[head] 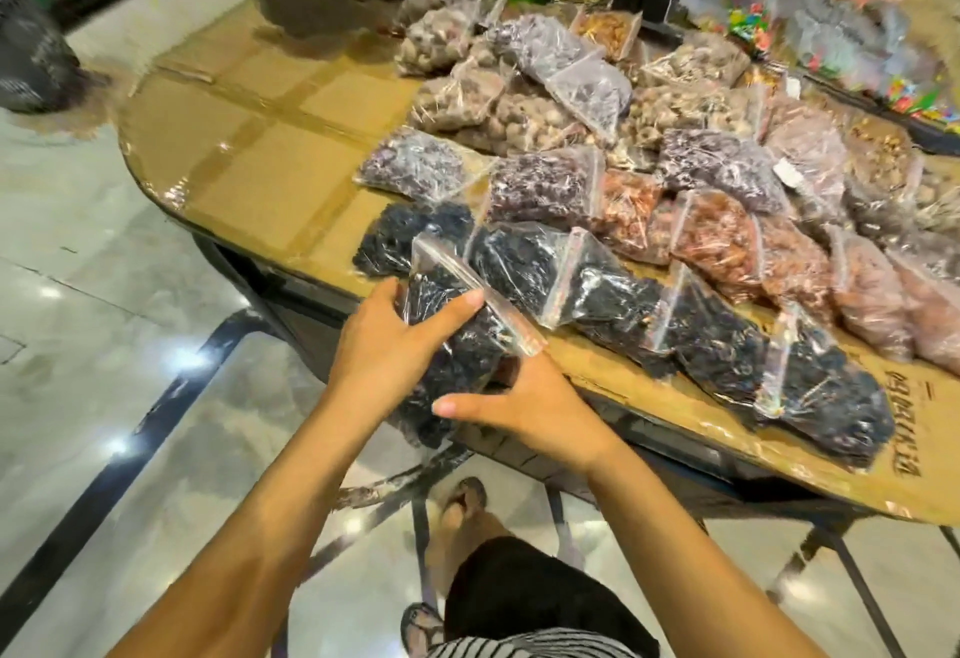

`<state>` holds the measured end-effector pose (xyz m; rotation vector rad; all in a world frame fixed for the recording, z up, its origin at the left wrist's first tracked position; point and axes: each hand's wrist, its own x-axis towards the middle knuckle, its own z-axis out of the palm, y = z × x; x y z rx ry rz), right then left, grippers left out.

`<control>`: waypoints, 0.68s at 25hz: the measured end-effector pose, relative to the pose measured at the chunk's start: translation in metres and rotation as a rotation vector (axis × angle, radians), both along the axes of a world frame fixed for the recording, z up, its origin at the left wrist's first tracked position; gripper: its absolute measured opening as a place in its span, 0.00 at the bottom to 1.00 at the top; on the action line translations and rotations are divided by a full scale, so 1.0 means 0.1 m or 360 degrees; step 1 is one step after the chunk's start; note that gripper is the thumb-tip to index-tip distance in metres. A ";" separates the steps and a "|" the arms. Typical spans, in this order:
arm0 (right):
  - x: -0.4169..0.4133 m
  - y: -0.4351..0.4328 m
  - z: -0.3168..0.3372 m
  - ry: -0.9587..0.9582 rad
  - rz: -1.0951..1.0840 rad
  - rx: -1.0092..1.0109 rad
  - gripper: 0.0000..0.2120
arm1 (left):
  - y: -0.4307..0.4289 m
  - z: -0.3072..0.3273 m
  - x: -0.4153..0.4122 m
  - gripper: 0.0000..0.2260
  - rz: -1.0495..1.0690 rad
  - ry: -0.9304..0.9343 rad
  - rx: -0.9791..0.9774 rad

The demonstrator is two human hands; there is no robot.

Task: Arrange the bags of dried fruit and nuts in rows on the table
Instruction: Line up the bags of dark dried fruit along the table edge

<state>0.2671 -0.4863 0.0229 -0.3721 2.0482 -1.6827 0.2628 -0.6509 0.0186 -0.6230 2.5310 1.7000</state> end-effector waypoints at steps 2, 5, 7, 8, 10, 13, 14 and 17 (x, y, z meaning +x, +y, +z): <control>-0.26 -0.24 -0.03 0.0025 -0.0188 -0.0092 0.32 | -0.20 0.01 -0.31 0.48 -0.0067 -0.0027 -0.0030; -0.63 -0.60 -0.10 -0.0044 -0.0460 -0.0170 0.35 | -0.54 0.17 -0.74 0.37 -0.0190 -0.0048 0.0002; -0.79 -0.81 -0.13 -0.0137 -0.0591 -0.0279 0.38 | -0.81 0.23 -0.94 0.32 -0.0207 0.0032 -0.0103; -0.84 -0.88 -0.14 -0.0201 -0.0634 -0.0372 0.39 | -0.95 0.20 -0.99 0.34 -0.0157 0.0061 -0.0131; -0.95 -1.04 -0.16 -0.0377 -0.0684 -0.0586 0.43 | -1.24 0.13 -1.05 0.37 -0.0067 -0.0114 0.0195; -1.08 -1.19 -0.16 -0.0552 -0.0723 -0.0702 0.42 | -1.41 -0.12 -1.18 0.42 -0.0078 -0.0428 0.1040; -1.12 -1.21 -0.12 -0.0557 -0.0715 -0.0666 0.38 | -1.45 -0.20 -1.26 0.42 -0.0037 -0.0380 0.1077; -1.28 -1.18 0.07 -0.0256 -0.0807 -0.0138 0.36 | -1.62 -0.28 -1.55 0.33 0.0008 -0.0149 0.0909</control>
